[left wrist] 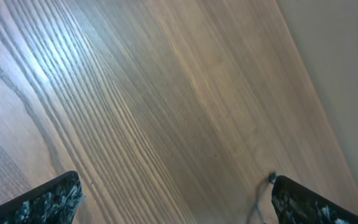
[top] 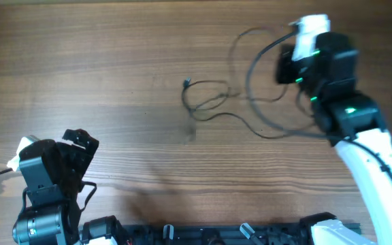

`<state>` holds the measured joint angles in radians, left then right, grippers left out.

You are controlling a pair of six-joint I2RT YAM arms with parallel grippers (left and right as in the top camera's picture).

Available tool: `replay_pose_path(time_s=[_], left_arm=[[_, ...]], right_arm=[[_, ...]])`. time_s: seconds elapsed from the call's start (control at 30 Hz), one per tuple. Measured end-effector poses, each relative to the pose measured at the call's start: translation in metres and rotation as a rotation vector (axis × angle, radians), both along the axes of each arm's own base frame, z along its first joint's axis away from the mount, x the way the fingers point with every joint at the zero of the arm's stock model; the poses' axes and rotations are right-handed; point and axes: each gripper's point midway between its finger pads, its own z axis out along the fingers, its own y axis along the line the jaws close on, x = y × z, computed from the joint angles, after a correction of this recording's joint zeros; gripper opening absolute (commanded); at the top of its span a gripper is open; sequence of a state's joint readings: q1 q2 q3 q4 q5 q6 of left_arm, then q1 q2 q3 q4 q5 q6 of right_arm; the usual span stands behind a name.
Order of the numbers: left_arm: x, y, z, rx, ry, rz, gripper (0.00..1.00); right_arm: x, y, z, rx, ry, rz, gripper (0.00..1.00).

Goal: Untangle cables
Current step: 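Lift the coiled cable with the right gripper and carry it up-right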

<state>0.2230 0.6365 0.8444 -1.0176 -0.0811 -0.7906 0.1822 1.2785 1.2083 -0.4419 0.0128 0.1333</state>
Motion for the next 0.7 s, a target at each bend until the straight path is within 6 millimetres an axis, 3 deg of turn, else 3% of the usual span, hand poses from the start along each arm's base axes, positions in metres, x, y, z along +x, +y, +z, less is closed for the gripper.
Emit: replay_pose_path(time_s=[0.1,0.17,0.23,0.3,0.43,0.63,0.7], left_arm=[[0.000,0.000,0.000,0.000,-0.001,0.000,1.00],[0.000,0.000,0.000,0.000,0.000,0.000,1.00],[0.000,0.000,0.000,0.000,0.000,0.000,1.00],[0.000,0.000,0.000,0.000,0.000,0.000,1.00],[0.000,0.000,0.000,0.000,0.000,0.000,1.00],[0.000,0.000,0.000,0.000,0.001,0.000,1.00],[0.000,0.000,0.000,0.000,0.000,0.000,1.00]], right_arm=[[0.016,-0.023,0.032,0.050,-0.119,-0.022,0.04],[0.026,-0.040,0.084,0.085,-0.278,-0.025,0.04],[0.026,-0.042,0.131,0.116,-0.412,0.031,0.04],[0.014,-0.030,0.157,0.143,-0.466,0.131,0.04],[-0.012,0.021,0.146,0.240,-0.372,0.409,0.04],[-0.064,0.130,0.130,0.315,-0.292,0.881,0.04],[-0.074,0.146,0.130,0.290,-0.312,0.942,0.04]])
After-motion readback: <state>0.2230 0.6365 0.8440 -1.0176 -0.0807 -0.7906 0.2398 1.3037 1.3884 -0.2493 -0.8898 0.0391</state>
